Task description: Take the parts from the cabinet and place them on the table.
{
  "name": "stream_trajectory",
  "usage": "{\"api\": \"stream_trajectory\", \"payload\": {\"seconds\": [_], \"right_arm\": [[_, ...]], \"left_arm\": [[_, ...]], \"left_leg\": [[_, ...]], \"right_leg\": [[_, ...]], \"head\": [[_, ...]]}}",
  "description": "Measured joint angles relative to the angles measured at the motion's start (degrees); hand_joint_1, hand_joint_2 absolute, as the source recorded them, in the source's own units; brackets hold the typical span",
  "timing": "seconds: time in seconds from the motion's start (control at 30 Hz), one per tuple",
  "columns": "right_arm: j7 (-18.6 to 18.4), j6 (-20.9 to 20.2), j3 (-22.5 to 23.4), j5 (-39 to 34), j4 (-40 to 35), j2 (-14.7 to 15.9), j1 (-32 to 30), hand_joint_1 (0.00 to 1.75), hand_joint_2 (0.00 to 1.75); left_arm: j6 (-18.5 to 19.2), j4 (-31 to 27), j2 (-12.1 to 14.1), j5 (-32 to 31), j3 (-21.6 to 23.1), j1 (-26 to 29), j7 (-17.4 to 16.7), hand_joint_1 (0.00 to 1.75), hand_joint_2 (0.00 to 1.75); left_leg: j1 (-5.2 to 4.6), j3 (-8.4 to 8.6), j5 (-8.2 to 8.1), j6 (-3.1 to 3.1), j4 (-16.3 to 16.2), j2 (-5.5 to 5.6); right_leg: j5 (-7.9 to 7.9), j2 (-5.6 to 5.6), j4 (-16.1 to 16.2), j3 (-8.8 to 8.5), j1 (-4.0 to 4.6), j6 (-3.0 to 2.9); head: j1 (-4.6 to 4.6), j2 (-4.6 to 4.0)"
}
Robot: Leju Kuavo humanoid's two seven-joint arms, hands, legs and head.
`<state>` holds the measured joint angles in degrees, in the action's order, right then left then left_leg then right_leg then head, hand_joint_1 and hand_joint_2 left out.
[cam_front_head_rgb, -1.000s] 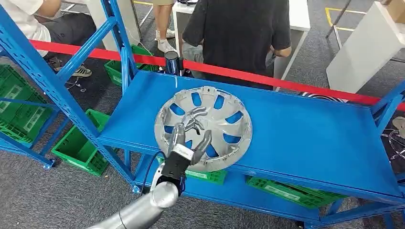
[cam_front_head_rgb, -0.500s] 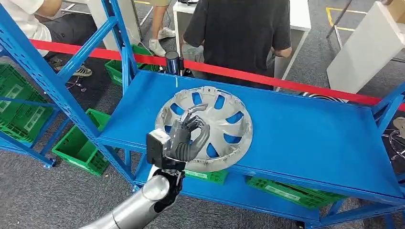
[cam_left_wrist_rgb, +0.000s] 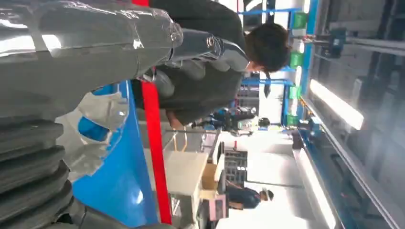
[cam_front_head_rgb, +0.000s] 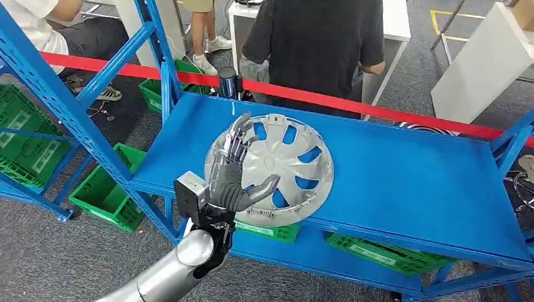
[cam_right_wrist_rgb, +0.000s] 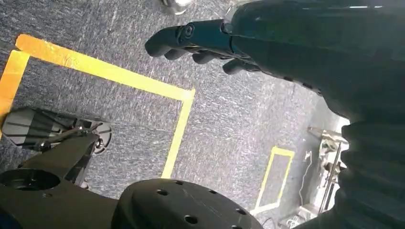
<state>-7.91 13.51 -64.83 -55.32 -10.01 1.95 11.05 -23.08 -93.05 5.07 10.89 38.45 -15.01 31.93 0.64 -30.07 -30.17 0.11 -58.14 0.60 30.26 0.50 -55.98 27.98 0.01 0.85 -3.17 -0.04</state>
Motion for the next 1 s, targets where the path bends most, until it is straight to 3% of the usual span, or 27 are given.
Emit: {"api": "stream_trajectory", "payload": {"seconds": [0.07, 0.17, 0.37, 0.47, 0.57, 0.7, 0.9, 1.0], "right_arm": [[0.1, -0.2, 0.0, -0.3, 0.0, 0.1, 0.0, 0.0, 1.75], [0.2, -0.4, 0.0, -0.5, 0.0, 0.1, -0.1, 0.0, 1.75], [0.4, -1.6, 0.0, -0.4, 0.0, 0.4, -0.1, 0.0, 1.75], [0.4, -1.7, 0.0, -0.4, 0.0, 0.4, 0.0, 0.0, 1.75], [0.3, -1.7, 0.0, -0.5, 0.0, 0.4, 0.0, 0.0, 1.75], [0.1, -1.7, 0.0, -0.6, 0.0, 0.4, 0.0, 0.0, 1.75], [0.0, -1.7, 0.0, -0.7, 0.0, 0.4, 0.0, 0.0, 1.75], [0.0, -1.5, 0.0, -1.2, 0.0, 0.4, -0.1, 0.0, 1.75]], "left_arm": [[2.7, -2.2, 0.8, -1.2, 0.0, 0.1, -0.9, 0.0, 1.75], [7.3, -5.6, 2.4, -6.2, 0.5, -0.1, -6.1, 0.0, 1.75], [29.6, -10.7, 7.9, -13.5, 6.8, -5.9, -28.3, 0.0, 1.75], [36.3, -11.5, 10.2, -13.8, 11.4, -9.7, -36.2, 0.0, 1.75], [39.6, -11.5, 11.9, -13.9, 15.7, -12.8, -43.5, 0.0, 1.75], [41.1, -11.4, 13.7, -15.2, 20.6, -15.6, -48.8, 0.0, 1.75], [41.0, -11.2, 15.1, -16.1, 24.5, -17.7, -50.3, 0.0, 1.75], [38.9, -11.1, 15.7, -21.4, 25.9, -18.5, -55.1, 0.0, 1.75]], "left_leg": [[0.0, 0.0, 0.0, 0.0, 0.0, -0.02], [0.0, 0.0, 0.0, 0.0, 0.0, -0.04], [-0.01, -0.01, 0.01, 0.0, 0.0, 0.06], [-0.01, -0.01, 0.03, -0.02, 0.0, 0.22], [-0.01, -0.02, 0.04, -0.05, 0.0, 0.27], [0.0, -0.05, 0.04, -0.05, 0.0, 0.33], [0.0, -0.08, 0.04, -0.05, 0.0, 0.33], [0.0, -0.09, 0.04, -0.05, 0.0, 0.34]], "right_leg": [[0.0, 0.0, 0.0, 0.0, 0.0, 0.0], [0.0, 0.0, 0.0, 0.04, 0.0, 0.0], [0.0, 0.07, 0.0, 0.06, -0.01, -0.01], [0.0, 0.13, 0.0, 0.05, -0.01, -0.01], [0.0, 0.14, 0.0, 0.04, -0.01, -0.01], [0.01, 0.21, 0.0, 0.05, -0.01, -0.01], [0.01, 0.22, 0.0, 0.08, -0.01, -0.02], [0.01, 0.22, 0.0, 0.09, -0.01, -0.02]], "head": [[0.0, 0.0], [0.0, 0.0], [0.0, 0.0], [0.0, 0.0], [0.0, 0.0], [0.0, 0.0], [0.0, 0.0], [0.0, 0.0]]}}
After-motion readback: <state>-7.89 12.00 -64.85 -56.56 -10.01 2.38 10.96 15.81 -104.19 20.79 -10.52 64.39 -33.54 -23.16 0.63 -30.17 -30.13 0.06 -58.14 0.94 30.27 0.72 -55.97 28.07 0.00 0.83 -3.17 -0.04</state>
